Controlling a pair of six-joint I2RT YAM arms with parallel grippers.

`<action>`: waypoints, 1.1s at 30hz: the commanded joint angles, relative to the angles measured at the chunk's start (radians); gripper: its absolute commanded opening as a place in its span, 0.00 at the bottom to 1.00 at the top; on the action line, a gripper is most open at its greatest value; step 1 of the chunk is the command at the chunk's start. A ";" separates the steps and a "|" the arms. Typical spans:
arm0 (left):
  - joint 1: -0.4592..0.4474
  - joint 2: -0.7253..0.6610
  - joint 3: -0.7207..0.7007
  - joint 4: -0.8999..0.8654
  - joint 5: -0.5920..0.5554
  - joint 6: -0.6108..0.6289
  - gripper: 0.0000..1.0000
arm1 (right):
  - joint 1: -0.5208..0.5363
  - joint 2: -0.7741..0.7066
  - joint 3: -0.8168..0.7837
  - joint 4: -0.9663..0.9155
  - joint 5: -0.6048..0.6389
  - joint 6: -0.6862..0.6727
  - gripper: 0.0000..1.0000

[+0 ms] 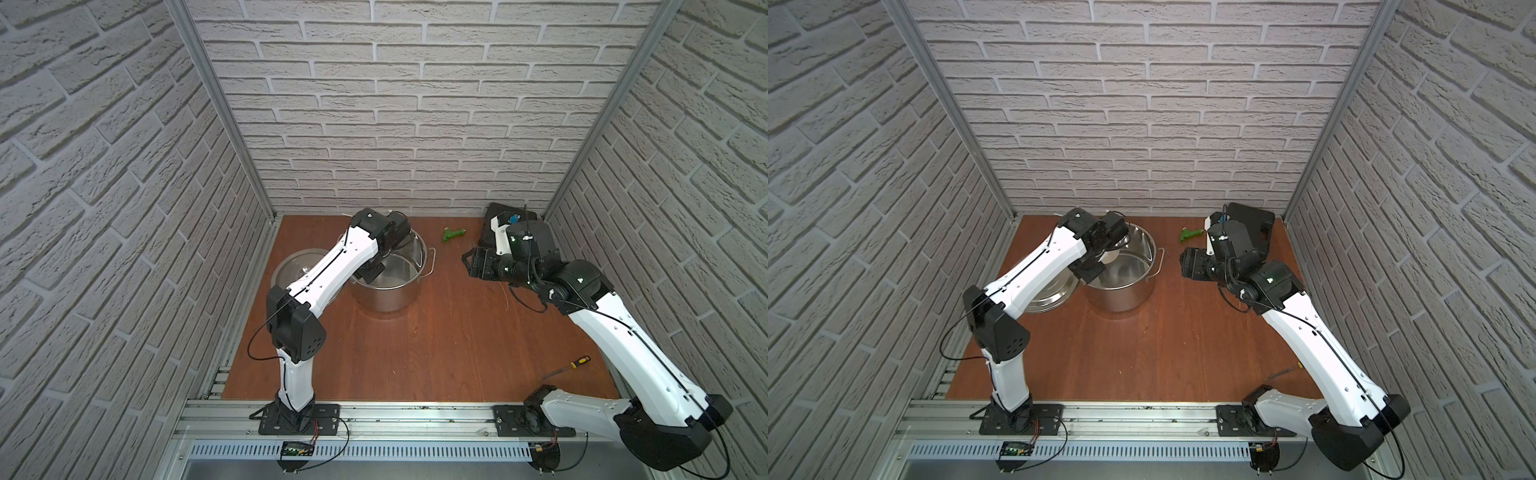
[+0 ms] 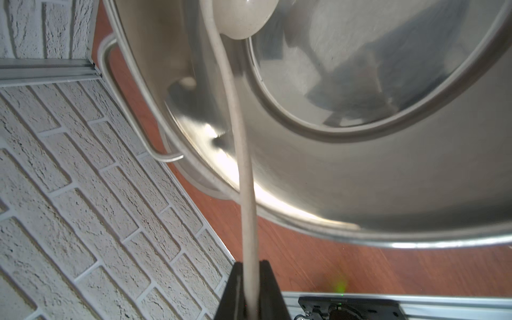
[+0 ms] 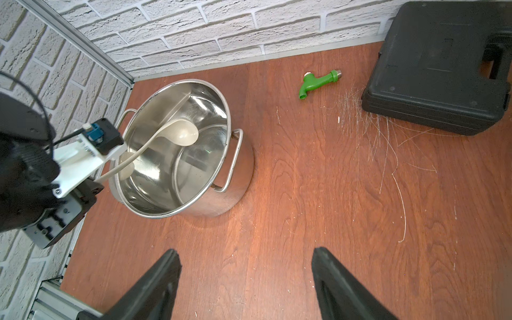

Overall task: Stir the soup with a spoon
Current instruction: Stir the soup in the pan with a stick.

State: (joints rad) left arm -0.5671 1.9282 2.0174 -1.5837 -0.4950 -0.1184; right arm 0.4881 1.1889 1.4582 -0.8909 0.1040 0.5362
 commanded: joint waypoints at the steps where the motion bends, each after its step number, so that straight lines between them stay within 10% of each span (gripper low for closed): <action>1: -0.025 0.062 0.094 0.022 -0.010 0.025 0.00 | -0.002 -0.034 -0.010 0.018 0.012 -0.022 0.79; 15: -0.158 0.044 0.057 -0.002 0.050 0.013 0.00 | -0.004 -0.032 -0.019 0.031 0.033 -0.027 0.80; 33: -0.083 -0.252 -0.281 -0.064 0.032 -0.023 0.00 | -0.003 -0.024 -0.062 0.095 -0.016 0.039 0.78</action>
State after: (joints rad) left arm -0.6868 1.7039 1.7550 -1.6093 -0.4461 -0.1280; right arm 0.4881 1.1732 1.4078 -0.8421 0.0990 0.5613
